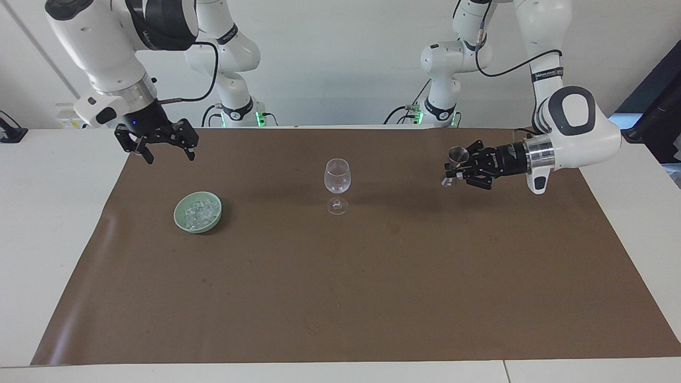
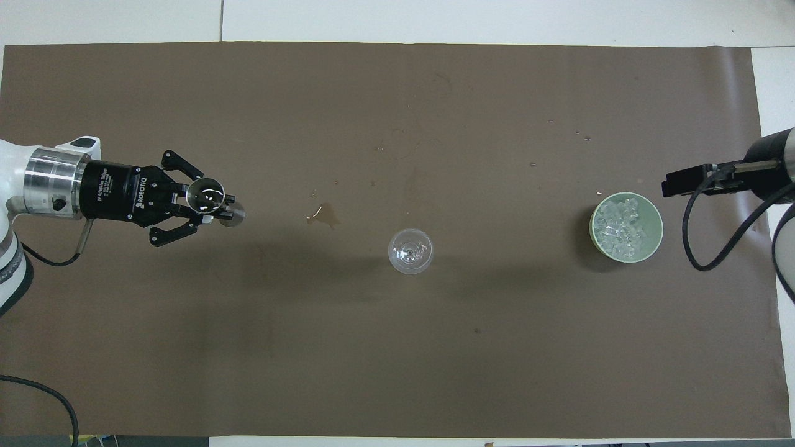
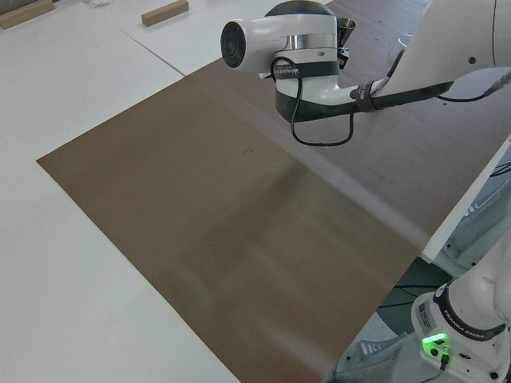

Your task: Pour wine and add ice with both arms

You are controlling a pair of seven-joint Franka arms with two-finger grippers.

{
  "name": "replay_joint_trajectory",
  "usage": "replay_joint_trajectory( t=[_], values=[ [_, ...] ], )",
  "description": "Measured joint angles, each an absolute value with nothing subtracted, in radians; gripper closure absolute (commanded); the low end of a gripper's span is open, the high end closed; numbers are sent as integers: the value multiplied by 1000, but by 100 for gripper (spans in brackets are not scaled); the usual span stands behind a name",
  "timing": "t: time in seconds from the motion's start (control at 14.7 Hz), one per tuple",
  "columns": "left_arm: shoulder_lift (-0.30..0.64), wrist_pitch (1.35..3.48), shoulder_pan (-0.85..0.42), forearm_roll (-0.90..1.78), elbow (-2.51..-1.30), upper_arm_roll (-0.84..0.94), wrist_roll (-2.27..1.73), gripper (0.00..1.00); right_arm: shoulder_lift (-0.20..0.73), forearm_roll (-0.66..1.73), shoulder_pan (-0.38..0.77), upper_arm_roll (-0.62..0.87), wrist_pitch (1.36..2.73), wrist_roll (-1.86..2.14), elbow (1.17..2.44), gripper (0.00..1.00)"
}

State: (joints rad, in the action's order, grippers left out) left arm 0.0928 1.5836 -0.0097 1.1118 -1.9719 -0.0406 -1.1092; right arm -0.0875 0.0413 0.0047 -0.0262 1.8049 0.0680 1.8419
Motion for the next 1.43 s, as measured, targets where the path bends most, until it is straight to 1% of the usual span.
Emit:
replay_joint_trajectory(
  t=[0.07, 0.2, 0.61, 0.88, 1.02, 1.09, 1.16, 1.43],
  values=[
    [81, 1619, -50, 1111, -1972, -41, -1139, 100, -102, 42, 2, -28, 1854, 83, 1906, 0],
    [65, 1690, -127, 1105, -1973, -40, -1190, 100, -104, 44, -7, -29, 1907, 150, 1977, 0],
    [42, 1886, -350, 963, -1974, -39, -1379, 100, -34, 87, -59, -33, 2152, 355, 2145, 0],
    [40, 1973, -457, 852, -1974, -37, -1474, 100, -22, 89, -58, -29, 2281, 398, 2229, 0],
    [40, 2003, -495, 769, -1975, -37, -1552, 100, -10, 89, -56, -26, 2324, 402, 2242, 12],
    [40, 2017, -514, 723, -1975, -37, -1593, 100, -1, 89, -56, -25, 2340, 403, 2246, 22],
    [40, 2031, -531, 689, -1975, -37, -1621, 100, 5, 89, -56, -25, 2349, 411, 2251, 25],
    [40, 2087, -579, 536, -1967, -37, -1718, 100, 11, 89, -56, -26, 2379, 427, 2277, 26]
  ],
)
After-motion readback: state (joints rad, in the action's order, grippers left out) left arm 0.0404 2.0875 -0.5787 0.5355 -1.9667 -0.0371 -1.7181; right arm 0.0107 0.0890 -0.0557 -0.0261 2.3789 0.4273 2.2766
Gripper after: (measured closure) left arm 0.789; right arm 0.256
